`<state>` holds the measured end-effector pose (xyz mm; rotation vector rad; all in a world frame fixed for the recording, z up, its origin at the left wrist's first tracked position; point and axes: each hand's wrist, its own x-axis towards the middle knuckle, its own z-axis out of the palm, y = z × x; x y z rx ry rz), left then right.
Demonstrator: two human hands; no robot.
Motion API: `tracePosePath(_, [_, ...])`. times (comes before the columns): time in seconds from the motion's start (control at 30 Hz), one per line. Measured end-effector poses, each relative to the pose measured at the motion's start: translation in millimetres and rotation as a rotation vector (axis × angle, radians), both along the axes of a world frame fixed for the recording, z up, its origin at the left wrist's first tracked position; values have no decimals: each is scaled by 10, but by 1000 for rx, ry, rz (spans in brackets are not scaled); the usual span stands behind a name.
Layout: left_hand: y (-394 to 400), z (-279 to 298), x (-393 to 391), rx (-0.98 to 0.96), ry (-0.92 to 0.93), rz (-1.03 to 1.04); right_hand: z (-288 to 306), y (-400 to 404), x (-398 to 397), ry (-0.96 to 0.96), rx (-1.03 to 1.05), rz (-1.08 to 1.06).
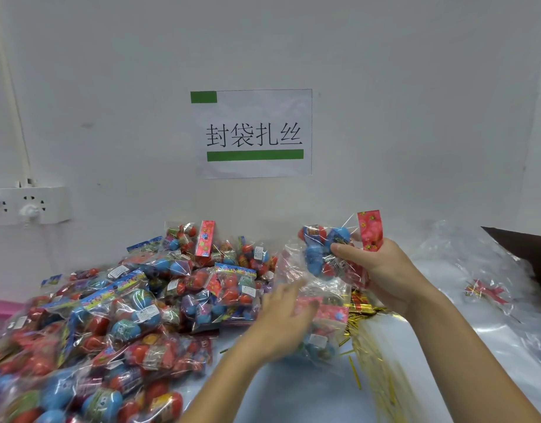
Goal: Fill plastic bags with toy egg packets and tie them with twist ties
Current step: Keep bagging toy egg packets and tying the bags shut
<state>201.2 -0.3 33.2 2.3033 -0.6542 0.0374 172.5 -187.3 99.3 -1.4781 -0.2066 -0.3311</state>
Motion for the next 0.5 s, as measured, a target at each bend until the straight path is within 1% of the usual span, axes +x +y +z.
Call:
tracePosePath(0.07, [-78, -136, -17, 235, -73, -46, 10, 1, 12, 6, 17, -28])
tracePosePath(0.13, [-89, -207, -16, 404, -69, -100, 24, -15, 14, 1, 30, -49])
tracePosePath(0.2, [-60, -206, -11, 443, -35, -136, 41, -45, 12, -3, 50, -68])
tracePosePath(0.37, [90, 1, 3, 443, -67, -211, 66, -121, -20, 17, 100, -131])
tracePosePath(0.5, [326, 187, 25, 482, 69, -181, 85, -182, -43, 38, 141, -182])
